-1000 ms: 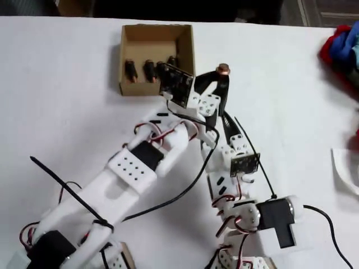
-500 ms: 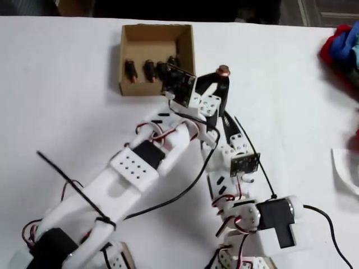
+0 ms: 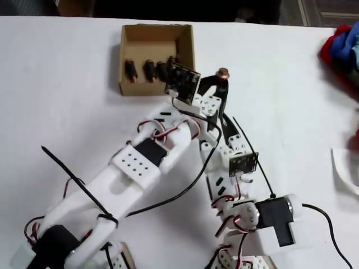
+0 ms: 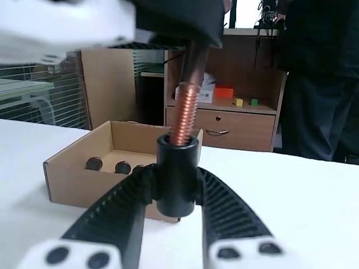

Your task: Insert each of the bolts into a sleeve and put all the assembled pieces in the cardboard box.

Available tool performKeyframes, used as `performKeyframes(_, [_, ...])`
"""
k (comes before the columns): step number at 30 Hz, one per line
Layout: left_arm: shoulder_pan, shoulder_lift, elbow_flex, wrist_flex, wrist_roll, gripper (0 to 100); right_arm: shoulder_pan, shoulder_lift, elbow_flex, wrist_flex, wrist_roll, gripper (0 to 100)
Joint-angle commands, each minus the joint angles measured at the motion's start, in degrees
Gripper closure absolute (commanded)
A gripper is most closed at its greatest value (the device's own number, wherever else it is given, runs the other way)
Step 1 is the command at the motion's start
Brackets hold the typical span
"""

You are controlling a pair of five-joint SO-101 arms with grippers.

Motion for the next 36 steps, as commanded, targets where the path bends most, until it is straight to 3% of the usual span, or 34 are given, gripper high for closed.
performKeyframes(1, [0.53,-0.35,-2.24,3.52,0.44,97,-0.22,-0.13,-1.76,-1.19,-0.44,97.8])
performKeyframes(7, [0.62,-0.44,-2.51,3.96,0.44,97,-0.22,-0.13,-1.85,-1.19,-0.44,97.8])
performKeyframes(22, [0.53,-7.91,-1.54,17.14,0.44,97,-0.13,-0.13,-1.85,-1.19,-0.53,97.8])
performKeyframes(36, [0.09,-7.65,2.07,17.67,0.09,97,-0.13,-0.22,-1.85,-1.19,-0.53,97.8])
